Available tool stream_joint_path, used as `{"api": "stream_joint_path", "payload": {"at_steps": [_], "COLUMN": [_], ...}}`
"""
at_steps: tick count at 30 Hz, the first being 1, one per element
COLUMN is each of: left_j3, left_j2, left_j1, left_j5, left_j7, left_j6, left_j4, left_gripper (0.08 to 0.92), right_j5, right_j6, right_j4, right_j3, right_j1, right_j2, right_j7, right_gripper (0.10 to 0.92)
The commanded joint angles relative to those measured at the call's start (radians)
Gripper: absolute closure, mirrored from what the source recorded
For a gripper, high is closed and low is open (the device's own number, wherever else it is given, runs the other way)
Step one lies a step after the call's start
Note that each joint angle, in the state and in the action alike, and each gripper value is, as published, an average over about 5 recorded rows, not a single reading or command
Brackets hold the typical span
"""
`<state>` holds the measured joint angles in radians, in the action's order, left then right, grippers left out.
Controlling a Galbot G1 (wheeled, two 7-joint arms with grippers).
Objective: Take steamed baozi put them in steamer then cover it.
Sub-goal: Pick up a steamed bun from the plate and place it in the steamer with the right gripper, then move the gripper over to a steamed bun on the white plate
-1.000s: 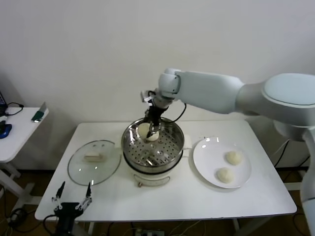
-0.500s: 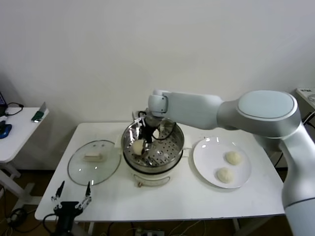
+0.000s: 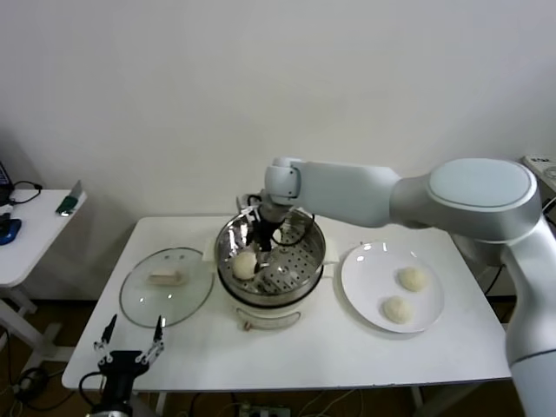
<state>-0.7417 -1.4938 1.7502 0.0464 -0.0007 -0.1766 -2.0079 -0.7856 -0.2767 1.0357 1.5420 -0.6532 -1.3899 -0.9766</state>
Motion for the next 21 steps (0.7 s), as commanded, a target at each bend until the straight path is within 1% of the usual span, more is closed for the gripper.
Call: {"api": "stream_joint_path", "payload": {"at_steps": [1, 5, 12, 17, 21], "left_j3": [0.000, -0.004, -0.012, -0.015, -0.016], "left_j2": [0.003, 0.005, 0.007, 0.003, -0.001], "left_j1": [-0.008, -0.012, -0.007, -0.005, 0.002], "left_j5": [0.000, 0.000, -0.001, 0.004, 0.014], "left_j7": [-0.001, -0.002, -0.003, -0.003, -0.004], "left_j6": [0.005, 0.006, 0.005, 0.010, 0.014], "left_j4": [-0.002, 0.000, 0.001, -0.002, -0.010], "left_gripper": [0.177, 0.177, 0.177, 0.177, 0.177], "right_j5": [0.002, 0.064, 0.247, 0.411, 0.507], "right_j6": [0.053, 0.067, 0.090, 0.102, 0.108], "right_j4": [0.128, 0.203, 0.332, 0.376, 0.368], "right_j3": [0.042, 0.058, 0.065, 0.005, -0.077], "right_j1": [-0.190, -0.225, -0.193, -0.058, 0.093], "right_j2": [0.220, 0.365, 0.619, 0.765, 0.831], "right_j7": [-0.081, -0.104, -0.129, -0.130, -0.124], "right_gripper": [0.203, 0.203, 0.203, 0.203, 0.203]}}
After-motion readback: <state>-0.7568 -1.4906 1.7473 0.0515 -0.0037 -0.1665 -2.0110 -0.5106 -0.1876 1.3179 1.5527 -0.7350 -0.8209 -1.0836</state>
